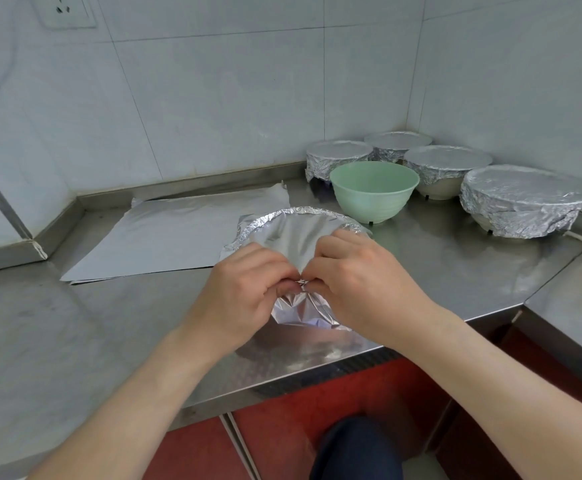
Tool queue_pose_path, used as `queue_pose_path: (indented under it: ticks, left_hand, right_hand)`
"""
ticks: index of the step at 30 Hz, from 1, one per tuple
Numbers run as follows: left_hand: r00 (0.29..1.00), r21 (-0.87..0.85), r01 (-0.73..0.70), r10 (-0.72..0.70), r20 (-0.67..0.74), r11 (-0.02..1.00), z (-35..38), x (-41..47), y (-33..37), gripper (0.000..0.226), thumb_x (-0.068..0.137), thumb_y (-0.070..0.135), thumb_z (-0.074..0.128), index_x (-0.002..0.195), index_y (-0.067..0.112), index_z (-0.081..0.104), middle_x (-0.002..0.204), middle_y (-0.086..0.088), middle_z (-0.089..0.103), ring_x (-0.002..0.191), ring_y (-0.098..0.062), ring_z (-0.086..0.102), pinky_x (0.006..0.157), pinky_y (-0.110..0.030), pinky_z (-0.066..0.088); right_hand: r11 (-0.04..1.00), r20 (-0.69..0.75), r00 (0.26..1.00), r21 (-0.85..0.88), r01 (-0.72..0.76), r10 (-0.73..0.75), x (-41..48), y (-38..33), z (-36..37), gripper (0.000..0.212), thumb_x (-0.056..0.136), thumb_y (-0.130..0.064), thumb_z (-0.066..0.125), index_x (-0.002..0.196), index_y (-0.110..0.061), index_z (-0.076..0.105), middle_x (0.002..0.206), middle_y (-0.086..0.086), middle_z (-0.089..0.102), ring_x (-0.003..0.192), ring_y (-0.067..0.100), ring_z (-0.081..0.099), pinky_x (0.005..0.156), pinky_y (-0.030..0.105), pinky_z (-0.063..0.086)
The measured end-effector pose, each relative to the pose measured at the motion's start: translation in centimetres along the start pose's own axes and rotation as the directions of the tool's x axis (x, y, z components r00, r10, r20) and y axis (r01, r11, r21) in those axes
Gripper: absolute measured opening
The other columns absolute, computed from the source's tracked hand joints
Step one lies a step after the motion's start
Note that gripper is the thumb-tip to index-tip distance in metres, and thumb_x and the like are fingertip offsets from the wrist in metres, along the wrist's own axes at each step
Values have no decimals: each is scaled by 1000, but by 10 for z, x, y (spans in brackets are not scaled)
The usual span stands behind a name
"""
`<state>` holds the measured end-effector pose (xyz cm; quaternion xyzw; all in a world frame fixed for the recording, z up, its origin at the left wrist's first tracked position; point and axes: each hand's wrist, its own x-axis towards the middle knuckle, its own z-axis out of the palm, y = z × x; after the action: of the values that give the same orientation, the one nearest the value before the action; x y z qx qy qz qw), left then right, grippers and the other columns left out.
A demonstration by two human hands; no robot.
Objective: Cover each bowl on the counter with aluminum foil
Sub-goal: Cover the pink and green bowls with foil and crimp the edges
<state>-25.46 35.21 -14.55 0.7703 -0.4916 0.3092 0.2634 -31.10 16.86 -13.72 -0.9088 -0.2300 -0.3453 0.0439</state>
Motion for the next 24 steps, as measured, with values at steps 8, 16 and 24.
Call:
queue_pose_path:
  ticks: [8, 16, 24]
  left_hand:
    - [996, -76, 76, -72, 58, 994, -6, 2, -2, 9, 84, 19, 68, 85, 12, 73, 81, 6, 63, 78, -12, 55, 73, -23, 44]
    - [960, -208, 280, -272, 70, 937, -12, -1, -3, 13, 71, 25, 81, 83, 22, 78, 83, 14, 63, 82, -6, 60, 74, -16, 45]
    - [905, -216, 390, -328, 273, 895, -22, 15, -5, 3, 77, 28, 77, 80, 26, 78, 88, 16, 66, 84, -3, 61, 73, -11, 42]
  right_hand:
    - [998, 7, 999, 50, -43, 42, 3, -5, -4, 19, 83, -29, 58, 75, -18, 71, 70, -1, 57, 68, 22, 53, 59, 36, 48]
    - [966, 119, 987, 223, -128, 104, -3, 15, -19, 16, 80, -38, 66, 85, -25, 74, 83, -10, 63, 81, 17, 58, 71, 42, 48]
    - [954, 107, 989, 271, -128, 103, 1, 12, -18, 20, 86, -40, 62, 82, -24, 73, 77, -12, 62, 75, 10, 56, 67, 34, 45]
